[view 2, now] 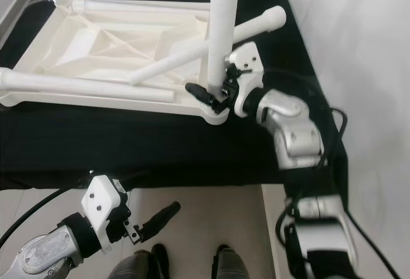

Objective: Building children table

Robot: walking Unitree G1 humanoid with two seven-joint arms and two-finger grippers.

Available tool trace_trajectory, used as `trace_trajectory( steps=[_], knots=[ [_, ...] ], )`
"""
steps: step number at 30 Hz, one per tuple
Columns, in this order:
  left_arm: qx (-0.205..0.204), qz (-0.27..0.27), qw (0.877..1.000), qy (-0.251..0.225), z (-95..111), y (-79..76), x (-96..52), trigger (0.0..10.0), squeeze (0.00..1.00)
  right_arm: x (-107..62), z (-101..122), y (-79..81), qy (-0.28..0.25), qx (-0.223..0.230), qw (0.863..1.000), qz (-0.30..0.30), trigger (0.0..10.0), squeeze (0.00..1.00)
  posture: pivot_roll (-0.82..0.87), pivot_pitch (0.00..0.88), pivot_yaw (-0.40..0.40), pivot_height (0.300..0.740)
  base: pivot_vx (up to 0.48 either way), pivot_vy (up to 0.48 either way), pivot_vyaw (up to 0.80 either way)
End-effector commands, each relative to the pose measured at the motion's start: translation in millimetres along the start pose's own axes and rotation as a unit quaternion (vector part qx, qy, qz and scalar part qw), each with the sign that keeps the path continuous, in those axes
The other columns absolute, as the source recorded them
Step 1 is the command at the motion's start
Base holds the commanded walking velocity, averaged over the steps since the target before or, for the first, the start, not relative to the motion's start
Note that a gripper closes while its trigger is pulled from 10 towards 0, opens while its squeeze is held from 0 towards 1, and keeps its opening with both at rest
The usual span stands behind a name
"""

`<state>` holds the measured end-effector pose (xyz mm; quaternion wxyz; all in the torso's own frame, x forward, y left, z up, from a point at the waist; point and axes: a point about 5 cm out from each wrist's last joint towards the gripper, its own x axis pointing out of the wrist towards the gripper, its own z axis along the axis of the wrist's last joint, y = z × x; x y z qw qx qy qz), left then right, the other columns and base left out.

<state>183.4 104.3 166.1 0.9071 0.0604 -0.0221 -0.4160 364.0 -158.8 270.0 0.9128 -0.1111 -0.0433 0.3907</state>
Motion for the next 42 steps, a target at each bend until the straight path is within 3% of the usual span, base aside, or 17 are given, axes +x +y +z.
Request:
trace_trajectory(
  steps=[1,6,13,14,16,17,18,20,25,26,27,28,30,32,37,38,42],
  knots=[
    [-0.005,0.001,1.0,0.007,-4.2,-2.5,-0.6,10.0,0.0,7.1,-7.5,2.7,0.014,0.007,1.0,0.018,0.0,0.0,0.04,0.282,0.015,0.74,0.0,0.0,0.0],
    [-0.006,0.005,1.0,0.004,-3.4,-3.1,-0.9,10.0,0.0,11.0,-20.2,-5.9,0.039,0.023,0.999,-0.016,0.0,0.0,0.04,0.286,0.01,0.74,0.0,0.0,0.0],
    [-0.007,0.008,1.0,0.002,-2.8,-3.1,-1.4,10.0,0.0,-6.0,-41.4,-8.7,0.086,0.041,0.993,-0.074,0.0,0.0,0.04,0.291,0.004,0.74,0.0,0.0,0.0],
    [-0.005,0.011,1.0,0.001,-2.7,-3.2,-2.2,10.0,0.0,-23.6,-63.2,-3.8,0.134,0.073,0.972,-0.176,0.0,0.0,0.04,0.293,-0.004,0.74,0.0,0.0,0.0],
    [-0.005,0.011,1.0,0.001,-2.7,-3.2,-2.2,10.0,0.0,-23.6,-63.2,-3.8,0.134,0.073,0.972,-0.176,0.0,0.0,0.04,0.293,-0.004,0.74,0.0,0.0,0.0],
    [-0.003,0.018,1.0,-0.001,-2.5,-2.4,-3.3,10.0,0.0,-38.1,-76.3,4.6,0.166,0.075,0.947,-0.263,0.0,0.0,0.04,0.29,-0.005,0.74,0.0,0.0,0.0],
    [0.0,0.027,1.0,-0.001,-2.1,-0.6,-4.6,10.0,0.0,-49.5,-90.7,31.6,0.193,0.094,0.931,-0.296,0.0,0.0,0.05,0.292,0.004,0.74,0.0,0.0,0.0],
    [0.006,0.041,0.999,-0.002,-2.2,2.6,-6.4,10.0,0.0,-60.5,-99.9,65.9,0.21,0.123,0.915,-0.322,0.0,0.0,0.04,0.289,0.012,0.74,0.0,0.0,0.0],
    [0.012,0.051,0.999,0.002,-4.7,5.7,-7.5,10.0,0.0,-45.6,-96.5,76.0,0.197,0.133,0.92,-0.311,0.0,0.0,0.05,0.266,0.012,0.74,0.0,0.0,0.0],
    [0.013,0.057,0.998,0.005,-6.1,7.4,-8.4,10.0,0.0,-39.2,-94.4,76.3,0.192,0.134,0.923,-0.305,1.5,0.0,0.05,0.261,0.013,0.74,0.0,0.0,0.0],
    [0.013,0.057,0.998,0.005,-6.1,7.4,-8.4,10.0,0.0,-39.2,-94.4,76.3,0.192,0.134,0.923,-0.305,1.5,0.0,0.05,0.261,0.013,0.74,0.0,0.0,0.0],
    [0.016,0.067,0.998,0.01,-8.7,9.8,-8.9,10.0,0.0,-31.1,-92.1,74.7,0.18,0.141,0.928,-0.294,10.0,0.0,0.05,0.252,0.012,0.74,0.0,0.0,0.0],
    [0.016,0.069,0.997,0.011,-9.5,10.4,-8.7,10.0,0.0,-28.9,-91.4,73.5,0.175,0.145,0.93,-0.289,10.0,0.0,0.05,0.252,0.012,0.74,0.0,0.0,0.0],
    [0.022,0.079,0.997,0.013,-11.1,12.6,-7.9,10.0,0.0,-22.9,-82.6,69.3,0.138,0.16,0.94,-0.267,10.0,1.0,0.05,0.244,0.013,0.74,0.0,0.0,0.0],
    [0.026,0.093,0.995,0.011,-13.8,16.3,-6.7,10.0,0.0,-12.7,-46.5,61.6,0.042,0.164,0.968,-0.184,10.0,1.0,0.05,0.229,0.015,0.74,0.0,0.0,0.0],
    [0.025,0.095,0.995,0.011,-14.7,16.9,-6.5,10.0,0.0,-11.7,-38.0,58.6,0.02,0.158,0.974,-0.162,10.0,0.0,0.05,0.229,0.015,0.74,0.0,0.0,0.0],
    [0.026,0.097,0.995,0.007,-18.2,17.7,-3.7,10.0,0.0,-8.9,-22.9,36.5,0.001,0.095,0.991,-0.095,10.0,0.0,0.05,0.215,0.009,0.74,0.0,0.0,0.0]
  ],
)
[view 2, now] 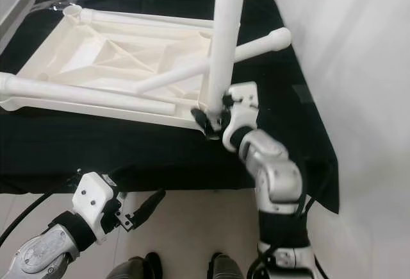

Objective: Building children table

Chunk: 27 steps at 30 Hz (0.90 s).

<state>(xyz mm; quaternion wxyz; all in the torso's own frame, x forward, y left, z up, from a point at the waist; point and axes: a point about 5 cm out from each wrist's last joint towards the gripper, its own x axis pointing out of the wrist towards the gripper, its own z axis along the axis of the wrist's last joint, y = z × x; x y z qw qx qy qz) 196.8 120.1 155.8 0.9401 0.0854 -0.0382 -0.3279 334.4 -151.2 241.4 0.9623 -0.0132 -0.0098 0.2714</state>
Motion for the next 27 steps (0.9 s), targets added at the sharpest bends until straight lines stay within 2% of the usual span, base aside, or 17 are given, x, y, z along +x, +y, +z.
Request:
trace_trajectory(
  steps=[1,4,6,7,8,9,11,18,22,24,25,27],
  knots=[
    [-0.004,0.0,1.0,0.004,-6.0,-1.9,0.4,10.0,0.0,7.3,0.4,2.9,-0.002,-0.028,0.998,0.064,10.0,0.0,0.06,0.204,0.004,0.74,0.0,0.0,0.0],
    [-0.006,-0.008,1.0,-0.003,-7.4,-3.3,2.9,10.0,0.0,12.8,2.0,0.3,0.012,-0.063,0.989,0.133,10.0,0.0,0.05,0.195,0.001,0.74,0.0,0.0,0.0],
    [-0.008,-0.009,1.0,-0.004,-7.9,-3.5,3.4,10.0,0.0,14.7,1.3,-1.2,0.018,-0.073,0.988,0.136,10.0,0.0,0.05,0.195,0.001,0.74,0.0,0.0,0.0],
    [-0.012,-0.014,1.0,-0.005,-9.5,-3.8,4.9,10.0,0.0,20.0,-2.3,-5.1,0.036,-0.098,0.984,0.142,10.0,0.0,0.05,0.191,0.0,0.74,0.0,0.0,0.0],
    [-0.014,-0.015,1.0,-0.006,-10.3,-4.0,5.8,10.0,0.0,23.0,-4.0,-7.1,0.046,-0.095,0.984,0.147,8.9,0.0,0.05,0.181,-0.006,0.74,0.0,0.0,0.0],
    [-0.014,-0.015,1.0,-0.006,-10.3,-4.0,5.8,10.0,0.0,23.0,-4.0,-7.1,0.046,-0.095,0.984,0.147,8.9,0.0,0.05,0.181,-0.006,0.74,0.0,0.0,0.0],
    [-0.015,-0.013,1.0,-0.008,-11.7,-4.3,7.7,10.0,0.0,28.6,-4.4,-11.8,0.054,-0.083,0.984,0.149,0.0,0.0,0.06,0.171,-0.012,0.74,0.0,0.0,0.0],
    [-0.012,0.0,1.0,-0.015,-13.9,-3.1,10.5,10.0,0.0,32.5,-10.7,-17.1,0.067,-0.076,0.985,0.14,0.0,0.0,0.06,0.159,-0.017,0.74,0.0,0.0,0.0],
    [-0.014,0.007,1.0,-0.019,-15.1,-1.9,11.7,10.0,0.0,28.3,-23.2,-19.8,0.085,-0.059,0.987,0.126,0.0,0.0,0.05,0.157,-0.018,0.74,0.0,0.0,0.0],
    [-0.016,0.012,1.0,-0.022,-15.4,-0.7,12.2,10.0,0.0,23.3,-37.0,-23.5,0.107,-0.053,0.988,0.096,0.0,0.0,0.05,0.161,-0.021,0.74,0.0,0.0,0.0],
    [-0.016,0.014,0.999,-0.024,-15.1,-0.1,12.3,10.0,0.0,17.8,-49.1,-22.0,0.127,-0.035,0.99,0.057,0.0,0.0,0.04,0.163,-0.022,0.74,0.0,0.0,0.0],
    [-0.016,0.014,0.999,-0.024,-15.1,-0.1,12.3,10.0,0.0,17.8,-49.1,-22.0,0.127,-0.035,0.99,0.057,0.0,0.0,0.04,0.163,-0.022,0.74,0.0,0.0,0.0]
  ],
)
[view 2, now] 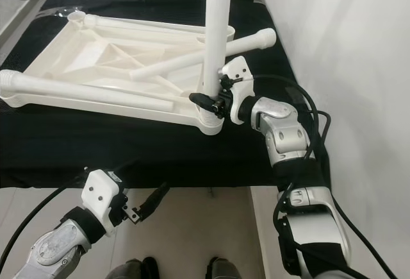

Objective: Building children table

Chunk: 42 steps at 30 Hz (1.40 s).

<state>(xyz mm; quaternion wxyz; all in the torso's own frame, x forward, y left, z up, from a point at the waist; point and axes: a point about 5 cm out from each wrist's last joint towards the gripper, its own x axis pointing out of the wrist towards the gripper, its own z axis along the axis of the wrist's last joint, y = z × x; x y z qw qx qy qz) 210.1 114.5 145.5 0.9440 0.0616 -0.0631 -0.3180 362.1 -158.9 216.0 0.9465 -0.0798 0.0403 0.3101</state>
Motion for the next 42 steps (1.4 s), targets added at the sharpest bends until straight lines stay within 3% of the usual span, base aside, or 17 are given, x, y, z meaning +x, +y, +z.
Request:
trace_trajectory(
  steps=[1,2,3,5,8,14,15,16,17,18,24,25,27,32,39,40,42],
  knots=[
    [-0.001,0.002,1.0,0.005,-3.7,-1.0,-1.8,10.0,0.0,-2.1,-34.7,3.8,0.081,0.043,0.995,-0.032,0.0,0.0,0.04,0.168,-0.024,0.74,0.0,0.0,0.0],
    [-0.001,0.004,1.0,0.005,-3.1,-0.2,-2.3,10.0,0.0,-14.6,-50.1,7.4,0.107,0.051,0.979,-0.169,0.0,0.0,0.03,0.177,-0.03,0.74,0.0,0.0,0.0],
    [-0.001,0.004,1.0,0.005,-3.1,-0.2,-2.3,10.0,0.0,-14.6,-50.1,7.4,0.107,0.051,0.979,-0.169,0.0,0.0,0.03,0.177,-0.03,0.74,0.0,0.0,0.0],
    [0.0,0.007,1.0,0.002,-2.2,1.6,-2.9,10.0,0.0,-32.2,-66.2,38.5,0.131,0.069,0.958,-0.247,0.0,0.0,0.03,0.186,-0.016,0.74,0.0,0.0,0.0],
    [0.001,0.01,1.0,0.0,-1.8,2.3,-2.2,10.0,0.0,-27.4,-65.8,51.0,0.122,0.075,0.956,-0.254,0.0,0.0,0.02,0.179,-0.01,0.74,0.0,0.0,0.0],
    [0.001,0.01,1.0,-0.002,-1.9,2.8,-0.6,10.0,0.0,-15.2,-63.0,49.4,0.113,0.082,0.957,-0.253,0.0,0.0,0.03,0.176,-0.016,0.74,0.0,0.0,0.0],
    [0.001,0.012,1.0,-0.002,-2.2,3.0,-0.3,10.0,0.0,-12.2,-60.6,48.5,0.11,0.087,0.958,-0.252,7.2,0.0,0.03,0.177,-0.017,0.74,0.0,0.0,0.0],
    [0.001,0.012,1.0,-0.002,-2.2,3.0,-0.3,10.0,0.0,-12.2,-60.6,48.5,0.11,0.087,0.958,-0.252,7.2,0.0,0.03,0.177,-0.017,0.74,0.0,0.0,0.0],
    [0.002,0.013,1.0,-0.003,-2.3,3.3,0.0,10.0,0.0,-8.2,-55.5,48.3,0.095,0.092,0.963,-0.236,10.0,0.0,0.03,0.177,-0.017,0.74,0.0,0.0,0.0],
    [0.002,0.014,1.0,-0.003,-2.5,3.4,0.4,10.0,0.0,-4.7,-49.5,47.7,0.074,0.098,0.97,-0.211,10.0,1.0,0.03,0.174,-0.018,0.74,0.0,0.0,0.0],
    [0.002,0.016,1.0,-0.004,-3.4,3.5,2.1,10.0,0.0,0.6,-23.0,47.3,0.012,0.106,0.983,-0.151,10.0,1.0,0.03,0.168,-0.021,0.74,0.0,0.0,0.0],
    [0.003,0.016,1.0,-0.004,-3.7,3.5,2.8,10.0,0.0,2.4,-14.7,42.8,-0.01,0.101,0.986,-0.129,10.0,0.1,0.03,0.166,-0.022,0.74,0.0,0.0,0.0],
    [0.005,0.017,1.0,-0.004,-3.8,3.6,3.5,10.0,0.0,4.5,-6.9,38.5,-0.022,0.083,0.992,-0.096,10.0,0.0,0.03,0.162,-0.025,0.74,0.0,0.0,0.0],
    [0.008,0.02,1.0,-0.005,-5.2,4.0,6.5,10.0,0.0,11.4,13.4,31.2,-0.036,-0.005,0.999,0.035,10.0,0.0,0.04,0.154,-0.032,0.74,0.0,0.0,0.0],
    [0.009,0.021,1.0,-0.007,-5.9,4.1,9.8,10.0,0.0,18.3,12.6,24.2,-0.008,-0.04,0.994,0.101,10.0,0.0,0.04,0.151,-0.039,0.74,0.0,0.0,0.0],
    [0.009,0.021,1.0,-0.008,-6.0,3.8,11.1,10.0,0.0,21.7,10.5,17.9,0.004,-0.046,0.993,0.11,0.2,0.0,0.04,0.152,-0.044,0.74,0.0,0.0,0.0],
    [0.01,0.021,1.0,-0.008,-6.1,3.5,11.7,10.0,0.0,23.1,10.2,15.1,0.006,-0.047,0.993,0.111,0.2,0.0,0.04,0.152,-0.044,0.74,0.0,0.0,0.0]
  ],
)
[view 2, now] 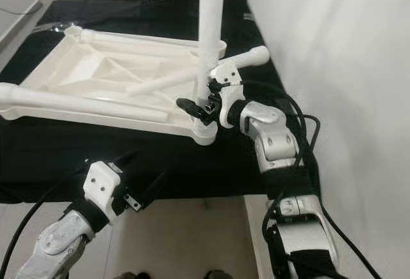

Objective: Building children table

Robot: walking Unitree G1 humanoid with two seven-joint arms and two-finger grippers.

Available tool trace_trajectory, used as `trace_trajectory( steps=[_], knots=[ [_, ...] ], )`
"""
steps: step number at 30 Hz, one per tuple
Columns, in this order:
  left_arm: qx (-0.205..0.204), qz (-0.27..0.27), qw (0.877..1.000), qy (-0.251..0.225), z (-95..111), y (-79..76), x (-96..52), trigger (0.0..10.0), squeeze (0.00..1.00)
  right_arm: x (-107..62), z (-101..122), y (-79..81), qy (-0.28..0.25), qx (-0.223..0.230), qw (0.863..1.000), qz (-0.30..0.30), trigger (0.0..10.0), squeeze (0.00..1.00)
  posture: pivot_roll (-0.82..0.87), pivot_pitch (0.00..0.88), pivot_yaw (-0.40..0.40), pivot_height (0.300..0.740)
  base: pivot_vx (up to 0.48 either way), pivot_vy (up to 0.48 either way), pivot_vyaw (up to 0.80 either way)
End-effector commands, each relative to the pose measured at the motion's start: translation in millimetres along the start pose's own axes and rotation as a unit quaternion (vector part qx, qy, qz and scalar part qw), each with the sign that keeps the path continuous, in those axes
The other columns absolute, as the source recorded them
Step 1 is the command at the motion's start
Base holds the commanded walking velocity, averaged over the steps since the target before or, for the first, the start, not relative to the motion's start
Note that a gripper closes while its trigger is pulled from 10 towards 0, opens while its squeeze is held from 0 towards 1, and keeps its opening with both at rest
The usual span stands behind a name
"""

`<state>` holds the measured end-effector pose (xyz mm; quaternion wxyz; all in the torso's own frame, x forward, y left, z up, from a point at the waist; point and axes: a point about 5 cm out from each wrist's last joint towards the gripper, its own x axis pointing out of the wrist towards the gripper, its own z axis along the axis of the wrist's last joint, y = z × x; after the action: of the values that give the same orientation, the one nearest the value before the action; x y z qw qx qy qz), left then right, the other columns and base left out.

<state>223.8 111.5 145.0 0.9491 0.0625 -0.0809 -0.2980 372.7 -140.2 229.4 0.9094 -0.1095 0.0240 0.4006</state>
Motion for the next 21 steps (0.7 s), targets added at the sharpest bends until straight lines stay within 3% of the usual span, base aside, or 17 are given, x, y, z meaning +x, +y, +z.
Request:
trace_trajectory(
  steps=[1,9,11,14,15,16,17,18,19,20,21],
  knots=[
    [0.003,-0.001,1.0,0.005,-3.7,-2.9,0.1,10.0,0.0,8.3,-5.7,3.8,0.019,-0.002,1.0,0.024,0.0,0.0,0.03,0.151,-0.052,0.74,0.0,0.0,0.0],
    [0.002,-0.001,1.0,0.003,-3.7,-4.5,1.1,10.0,0.0,9.9,-9.3,-0.1,0.017,0.011,0.999,0.03,0.0,0.0,0.02,0.156,-0.049,0.74,0.0,0.0,0.0],
    [0.0,0.0,1.0,0.002,-3.7,-4.8,0.6,10.0,0.0,5.8,-14.9,-2.3,0.023,0.019,1.0,0.005,0.0,0.0,0.02,0.159,-0.049,0.74,0.0,0.0,0.0],
    [0.0,0.001,1.0,0.003,-3.8,-4.4,-0.9,10.0,0.0,1.7,-25.4,-2.6,0.031,0.051,0.994,-0.091,0.0,0.0,0.02,0.162,-0.051,0.74,0.0,0.0,0.0],
    [0.0,0.001,1.0,0.003,-3.8,-4.4,-0.9,10.0,0.0,1.7,-25.4,-2.6,0.031,0.051,0.994,-0.091,0.0,0.0,0.02,0.162,-0.051,0.74,0.0,0.0,0.0],
    [0.001,0.002,1.0,0.003,-3.9,-4.0,-1.5,10.0,0.0,-0.6,-33.4,-5.0,0.032,0.079,0.978,-0.191,0.0,0.0,0.02,0.164,-0.057,0.74,0.0,0.0,0.0],
    [0.001,0.003,1.0,0.003,-3.7,-3.0,-2.1,10.0,0.0,-9.4,-50.1,5.8,0.06,0.092,0.951,-0.288,0.0,0.0,0.01,0.166,-0.05,0.74,0.0,0.0,0.0],
    [0.001,0.003,1.0,0.003,-3.7,-3.0,-2.1,10.0,0.0,-9.4,-50.1,5.8,0.06,0.092,0.951,-0.288,0.0,0.0,0.01,0.166,-0.05,0.74,0.0,0.0,0.0],
    [0.0,0.005,1.0,0.003,-3.6,-1.3,-1.8,10.0,0.0,-13.7,-61.2,25.1,0.074,0.097,0.934,-0.335,0.0,0.0,0.01,0.17,-0.03,0.74,0.0,0.0,0.0],
    [0.0,0.005,1.0,0.003,-3.5,-0.5,-1.3,10.0,0.0,-13.6,-66.2,39.9,0.077,0.1,0.928,-0.351,0.0,0.0,0.01,0.17,-0.03,0.74,0.0,0.0,0.0],
    [0.0,0.005,1.0,0.003,-3.5,-0.5,-1.3,10.0,0.0,-13.6,-66.2,39.9,0.077,0.1,0.928,-0.351,0.0,0.0,0.01,0.17,-0.03,0.74,0.0,0.0,0.0]
  ],
)
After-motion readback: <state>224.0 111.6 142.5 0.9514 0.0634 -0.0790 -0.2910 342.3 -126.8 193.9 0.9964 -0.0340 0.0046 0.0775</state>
